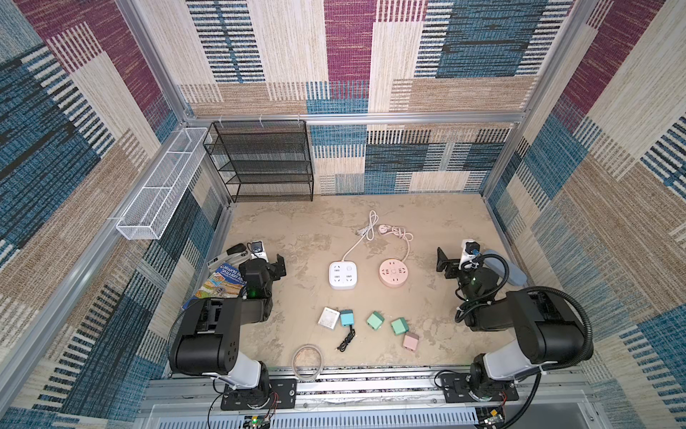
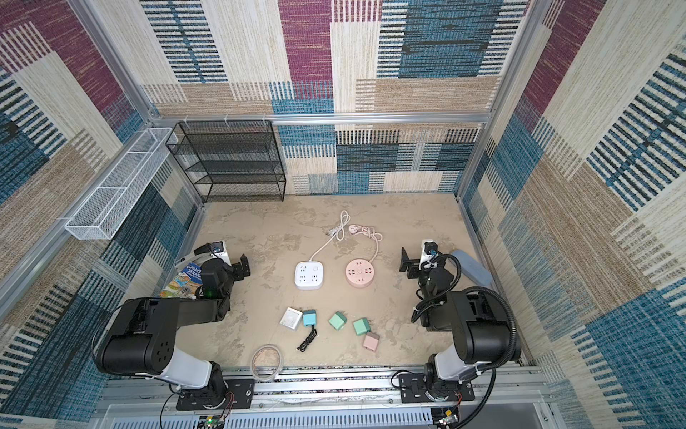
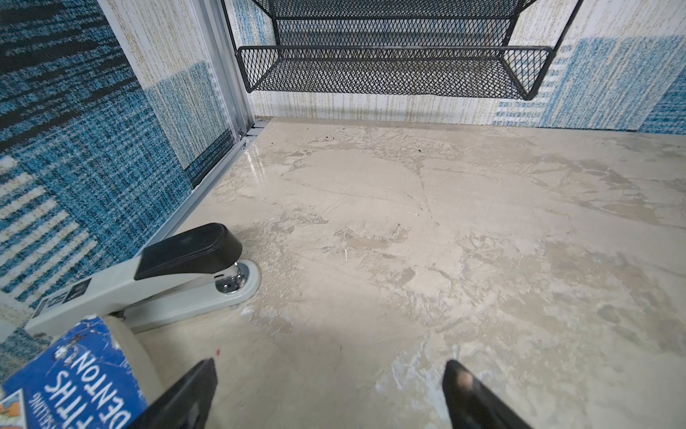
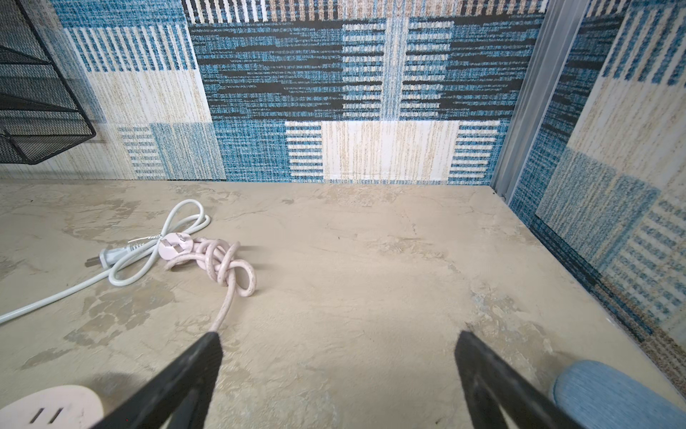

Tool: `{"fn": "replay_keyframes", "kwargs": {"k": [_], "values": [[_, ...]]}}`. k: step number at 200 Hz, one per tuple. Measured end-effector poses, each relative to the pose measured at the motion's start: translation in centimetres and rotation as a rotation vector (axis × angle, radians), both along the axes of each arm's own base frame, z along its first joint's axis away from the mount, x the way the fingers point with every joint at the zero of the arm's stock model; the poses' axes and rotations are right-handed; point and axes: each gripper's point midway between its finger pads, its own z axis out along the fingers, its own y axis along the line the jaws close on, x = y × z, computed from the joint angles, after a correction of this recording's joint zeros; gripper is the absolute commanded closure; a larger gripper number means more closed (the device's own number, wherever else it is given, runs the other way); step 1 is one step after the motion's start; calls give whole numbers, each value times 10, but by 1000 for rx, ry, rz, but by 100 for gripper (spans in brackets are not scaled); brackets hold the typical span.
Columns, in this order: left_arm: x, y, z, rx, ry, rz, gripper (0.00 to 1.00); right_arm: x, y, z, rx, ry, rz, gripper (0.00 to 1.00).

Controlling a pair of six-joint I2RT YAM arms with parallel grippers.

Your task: Insert the plug

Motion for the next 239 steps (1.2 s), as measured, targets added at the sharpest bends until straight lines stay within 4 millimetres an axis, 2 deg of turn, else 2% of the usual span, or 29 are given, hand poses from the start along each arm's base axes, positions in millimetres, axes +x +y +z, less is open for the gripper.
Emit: {"fn": "replay_keyframes", "kwargs": {"k": [78, 101, 117, 123, 140, 158, 173, 194, 214, 223, 239], "values": [[0, 4, 0, -1, 0, 10, 1, 0, 0, 0, 0, 0, 0, 0], [0, -2, 3, -7, 2, -23, 0, 6, -1, 6, 0, 11, -1, 0], [2, -16, 24, 0, -15, -76, 0, 21, -3, 36, -1, -27, -15, 0], [5, -24, 45, 11, -49, -105, 1, 25, -5, 46, 3, -33, -32, 0], [5, -38, 81, 31, -120, -158, 1, 38, -11, 71, 39, -30, -85, 0], [-2, -46, 92, 20, -130, -174, 0, 50, -18, 79, 107, 46, -143, 0], [-7, -52, 99, -71, -120, -164, 1, 55, -19, 82, 156, 120, -194, 0], [-6, -60, 111, -200, -90, -154, 1, 40, -9, 79, 236, 227, -211, 1], [-15, -85, 106, -318, 7, -208, 1, 15, 10, 84, 310, 290, -199, 4], [-22, -96, 100, -351, 65, -220, 1, 4, 31, 85, 329, 321, -158, 6], [-39, -118, 87, -387, 170, -254, 0, -19, 69, 76, 343, 410, -72, 8]]}}
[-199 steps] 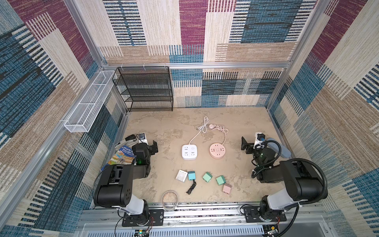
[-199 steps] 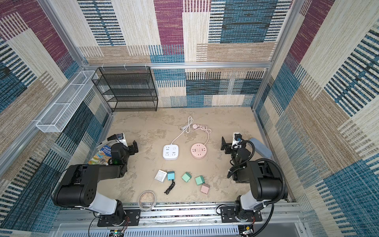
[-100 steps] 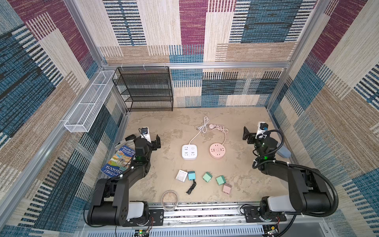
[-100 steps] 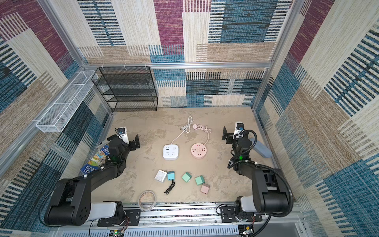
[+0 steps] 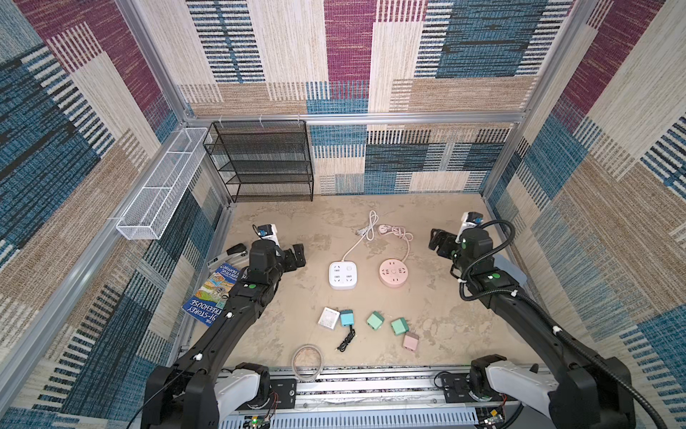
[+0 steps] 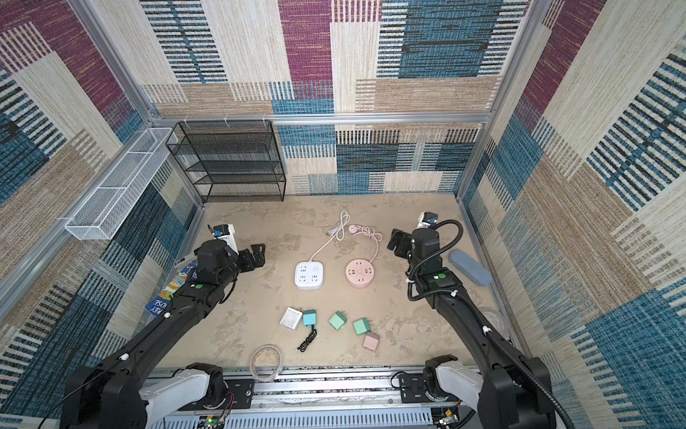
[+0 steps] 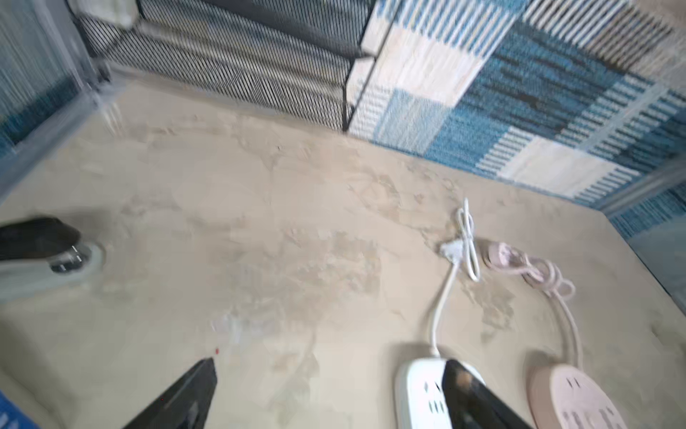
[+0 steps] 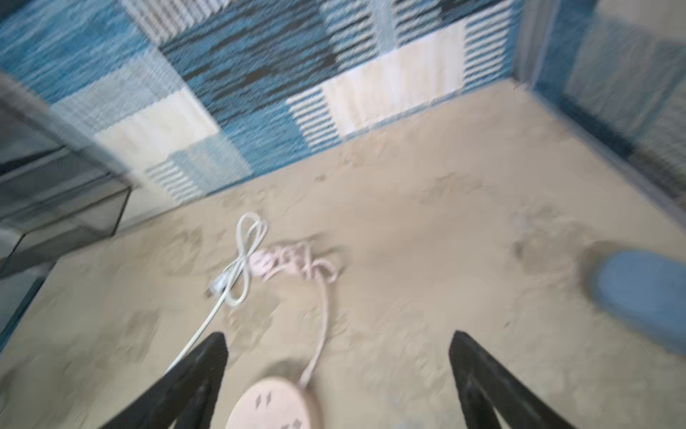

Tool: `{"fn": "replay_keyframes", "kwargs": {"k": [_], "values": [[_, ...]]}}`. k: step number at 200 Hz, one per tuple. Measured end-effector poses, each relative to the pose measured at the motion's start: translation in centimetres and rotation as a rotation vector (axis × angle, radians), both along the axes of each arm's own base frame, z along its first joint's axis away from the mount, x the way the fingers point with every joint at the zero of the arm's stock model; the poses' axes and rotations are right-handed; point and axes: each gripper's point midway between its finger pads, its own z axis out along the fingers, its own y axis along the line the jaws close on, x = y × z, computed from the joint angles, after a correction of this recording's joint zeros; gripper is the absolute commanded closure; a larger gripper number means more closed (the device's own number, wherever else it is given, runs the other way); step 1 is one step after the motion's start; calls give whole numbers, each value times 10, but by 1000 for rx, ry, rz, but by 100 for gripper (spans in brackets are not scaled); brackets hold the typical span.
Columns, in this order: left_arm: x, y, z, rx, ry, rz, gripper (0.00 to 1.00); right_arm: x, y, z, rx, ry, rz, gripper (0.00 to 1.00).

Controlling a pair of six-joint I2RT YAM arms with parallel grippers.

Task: Insert the plug
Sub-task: 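Move the right gripper toward the pink charger plug while the left arm advances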

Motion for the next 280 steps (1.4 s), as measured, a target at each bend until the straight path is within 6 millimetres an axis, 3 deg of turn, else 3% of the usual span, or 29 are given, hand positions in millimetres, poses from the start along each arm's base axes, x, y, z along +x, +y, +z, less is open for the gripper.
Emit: {"fn": "replay_keyframes", "kwargs": {"k": [29, 58, 75, 94, 122, 146, 211, 280], "values": [[-28, -40, -12, 22, 117, -100, 1, -39, 32, -29, 30, 154, 80, 11], [-45, -70, -4, 73, 138, -177, 1, -81, 56, -48, 46, 276, 147, 18], [-51, -78, 0, 91, 132, -198, 1, -99, 66, -58, 52, 331, 169, 21], [-58, -80, 5, 103, 128, -209, 1, -124, 78, -81, 36, 430, 201, 24], [-55, -85, 15, 146, 155, -220, 0, -158, 93, -109, -4, 557, 234, 33], [-59, -92, 7, 178, 196, -258, 1, -179, 99, -123, -29, 636, 237, 38], [-72, -107, -8, 147, 252, -346, 0, -209, 93, -135, -11, 738, 199, 40], [-63, -125, -17, 123, 286, -385, 1, -225, 96, -149, 11, 788, 204, 40]]}}
